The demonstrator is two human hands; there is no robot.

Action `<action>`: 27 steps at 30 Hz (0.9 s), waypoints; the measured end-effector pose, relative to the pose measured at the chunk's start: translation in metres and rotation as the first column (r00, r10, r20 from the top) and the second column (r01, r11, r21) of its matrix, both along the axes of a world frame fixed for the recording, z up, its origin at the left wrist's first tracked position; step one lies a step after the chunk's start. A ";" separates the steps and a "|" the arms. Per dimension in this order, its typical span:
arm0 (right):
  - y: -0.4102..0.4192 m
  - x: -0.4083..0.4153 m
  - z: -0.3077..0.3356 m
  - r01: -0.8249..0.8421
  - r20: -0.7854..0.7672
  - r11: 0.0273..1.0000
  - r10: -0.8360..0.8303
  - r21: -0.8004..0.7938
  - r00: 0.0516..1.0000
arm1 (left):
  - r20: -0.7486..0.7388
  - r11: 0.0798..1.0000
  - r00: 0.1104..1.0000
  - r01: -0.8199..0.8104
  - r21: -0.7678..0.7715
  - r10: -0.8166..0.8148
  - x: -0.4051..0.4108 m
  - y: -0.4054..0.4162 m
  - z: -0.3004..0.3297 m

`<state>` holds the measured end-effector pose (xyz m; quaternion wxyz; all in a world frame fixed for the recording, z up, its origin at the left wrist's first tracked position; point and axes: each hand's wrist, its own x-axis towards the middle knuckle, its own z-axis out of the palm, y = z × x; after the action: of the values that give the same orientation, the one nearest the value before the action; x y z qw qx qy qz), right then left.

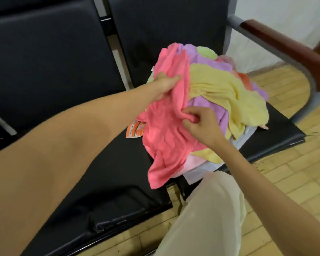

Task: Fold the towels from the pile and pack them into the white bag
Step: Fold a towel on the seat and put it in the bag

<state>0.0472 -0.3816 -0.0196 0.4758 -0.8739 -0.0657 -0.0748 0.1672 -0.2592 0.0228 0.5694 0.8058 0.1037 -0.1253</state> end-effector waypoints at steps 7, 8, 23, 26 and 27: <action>0.016 -0.011 -0.004 -0.099 -0.046 0.995 0.099 0.001 0.994 | -0.012 0.947 0.974 -0.221 -0.231 0.225 0.006 0.015 -0.005; 0.019 -0.013 -0.003 -0.113 -0.051 0.994 0.112 -0.003 0.992 | -0.042 0.923 0.961 -0.275 -0.268 0.274 0.006 0.024 -0.004; 0.086 -0.045 -0.019 -0.454 -0.243 0.891 0.436 -0.019 0.867 | -0.035 0.922 0.928 -0.373 -0.104 0.371 -0.161 0.239 -0.036; 0.104 -0.054 -0.034 -0.429 -0.287 0.902 0.422 0.044 0.860 | -0.082 0.898 0.901 -0.432 -0.087 0.426 -0.211 0.275 -0.060; 0.112 -0.058 -0.038 -0.429 -0.288 0.902 0.423 0.045 0.859 | -0.078 0.892 0.894 -0.447 -0.066 0.442 -0.226 0.286 -0.071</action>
<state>-0.0104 -0.2700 -0.0578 0.4761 -0.8438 -0.1872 0.1620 -0.0584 0.0267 -0.0485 0.6121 0.7326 0.2971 -0.0203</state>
